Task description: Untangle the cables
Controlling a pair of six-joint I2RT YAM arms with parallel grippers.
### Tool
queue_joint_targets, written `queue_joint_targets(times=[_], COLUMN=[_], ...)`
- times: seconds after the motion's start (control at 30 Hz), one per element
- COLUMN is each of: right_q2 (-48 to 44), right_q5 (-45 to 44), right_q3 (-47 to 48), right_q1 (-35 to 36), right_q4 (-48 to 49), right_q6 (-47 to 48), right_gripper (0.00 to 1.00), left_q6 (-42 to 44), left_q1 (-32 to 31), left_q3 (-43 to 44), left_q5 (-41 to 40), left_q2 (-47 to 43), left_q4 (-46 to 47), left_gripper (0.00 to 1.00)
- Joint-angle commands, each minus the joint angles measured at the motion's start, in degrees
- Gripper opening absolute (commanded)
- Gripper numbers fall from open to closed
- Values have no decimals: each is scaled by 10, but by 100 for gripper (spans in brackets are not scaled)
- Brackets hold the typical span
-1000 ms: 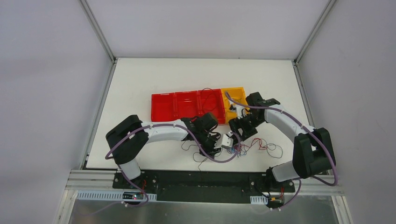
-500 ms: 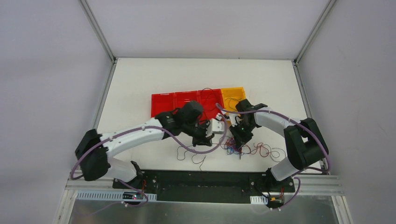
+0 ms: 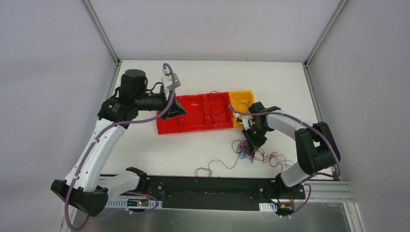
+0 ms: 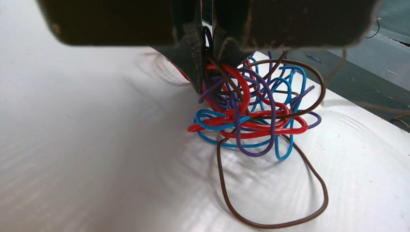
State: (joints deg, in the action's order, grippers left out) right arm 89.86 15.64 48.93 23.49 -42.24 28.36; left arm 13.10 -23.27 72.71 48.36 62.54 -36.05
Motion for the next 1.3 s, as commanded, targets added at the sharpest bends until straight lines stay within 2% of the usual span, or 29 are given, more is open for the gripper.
queue_joint_targets(times=[0.0,0.03,0.1,0.13,0.17,0.2,0.23,0.27,0.33,0.43,0.53,0.67,0.97,1.27], right_q2=[26,25,19,16,12,8,5,1,-5,-18,-27,-36,-44,-35], right_q5=[-96,-80,-26,10,43,65,85,96,114,143,153,144,136,141], right_q3=[-17,-10,9,19,29,37,43,47,58,79,95,100,101,106], right_q1=[-33,-37,-40,-40,-40,-38,-36,-34,-28,-20,-1,21,32,32], right_q4=[-21,-30,-56,-72,-81,-86,-89,-87,-87,-88,-79,-68,-68,-65], right_q6=[47,48,44,42,34,27,23,15,6,-18,-52,-94,-119,-128], right_gripper=[4,0,0,0,0,0,0,0,0,0,0,0,0,0], left_q6=[-27,-8,4,2,9,11,-5,-34,-94,-170,-261,-344,-388,-407], left_q1=[66,67,44,18,-21,-66,-111,-151,-197,-250,-266,-273,-274,-286], left_q3=[54,52,27,14,-1,-18,-41,-70,-116,-150,-174,-176,-181,-195], left_q5=[71,73,45,17,-8,-34,-72,-113,-130,-138,-129,-135,-137,-114], left_q2=[-18,-19,-19,-12,-2,8,17,27,60,134,196,249,291,299], left_q4=[-70,-84,-91,-91,-89,-77,-45,8,122,280,421,518,560,573], left_gripper=[0,0,3,22,47,60,69,73,77,77,72,62,51,50])
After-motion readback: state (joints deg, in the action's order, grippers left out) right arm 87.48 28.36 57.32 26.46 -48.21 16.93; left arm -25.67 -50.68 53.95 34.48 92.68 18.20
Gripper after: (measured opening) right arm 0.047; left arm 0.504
